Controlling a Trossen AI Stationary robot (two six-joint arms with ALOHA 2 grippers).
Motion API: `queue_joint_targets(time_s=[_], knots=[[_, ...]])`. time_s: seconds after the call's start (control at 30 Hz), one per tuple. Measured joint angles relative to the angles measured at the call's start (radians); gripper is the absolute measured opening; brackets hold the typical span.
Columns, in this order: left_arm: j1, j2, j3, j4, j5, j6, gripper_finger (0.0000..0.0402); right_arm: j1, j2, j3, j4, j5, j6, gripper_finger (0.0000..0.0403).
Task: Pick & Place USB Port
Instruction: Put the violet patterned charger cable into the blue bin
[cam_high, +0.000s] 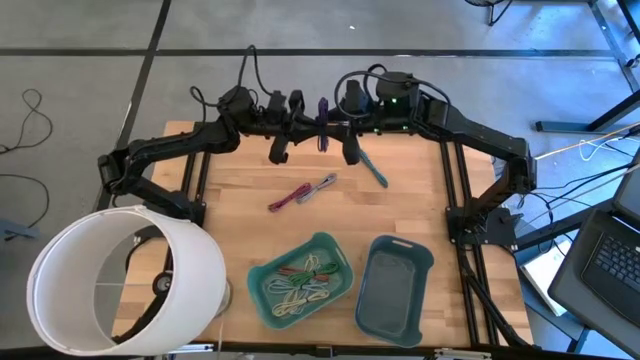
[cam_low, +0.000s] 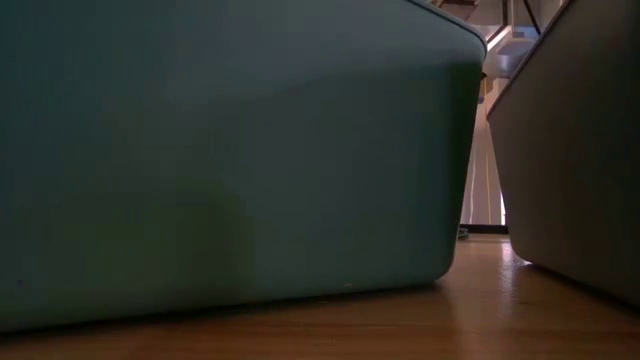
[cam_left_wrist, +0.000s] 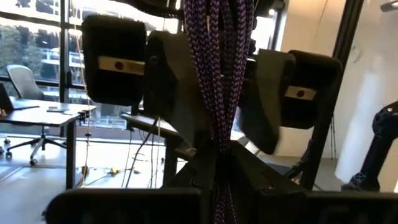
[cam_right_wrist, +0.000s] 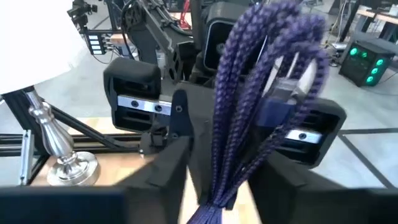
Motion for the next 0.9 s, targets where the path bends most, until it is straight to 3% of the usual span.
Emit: queue_joint_targets(time_s=[0.13,0.17,0.37,0.67,0.73,0.9], knots=[[0.0,0.0,0.0,-0.004,0.009,0.004,0.0016,0.0,0.0,0.0,0.0,0.001,-0.044,0.0036],[0.0,0.0,0.0,-0.005,0.011,0.005,0.0018,0.0,0.0,0.0,0.0,0.005,-0.06,0.0023],[-0.001,0.003,-0.002,-0.027,-0.01,0.008,0.0072,-0.002,-0.008,0.0,-0.062,0.025,-0.101,0.0021],[-0.002,0.0,-0.001,-0.216,-0.16,0.108,0.0171,-0.004,-0.046,0.013,-0.361,0.26,-0.136,0.0021],[0.01,0.0,-0.001,-0.281,-0.222,0.154,0.0185,-0.001,-0.062,0.015,-0.458,0.256,-0.08,0.0021],[0.05,-0.006,-0.001,-0.423,-0.377,0.239,0.0199,0.033,-0.105,0.015,-0.692,0.112,0.101,0.0021]])
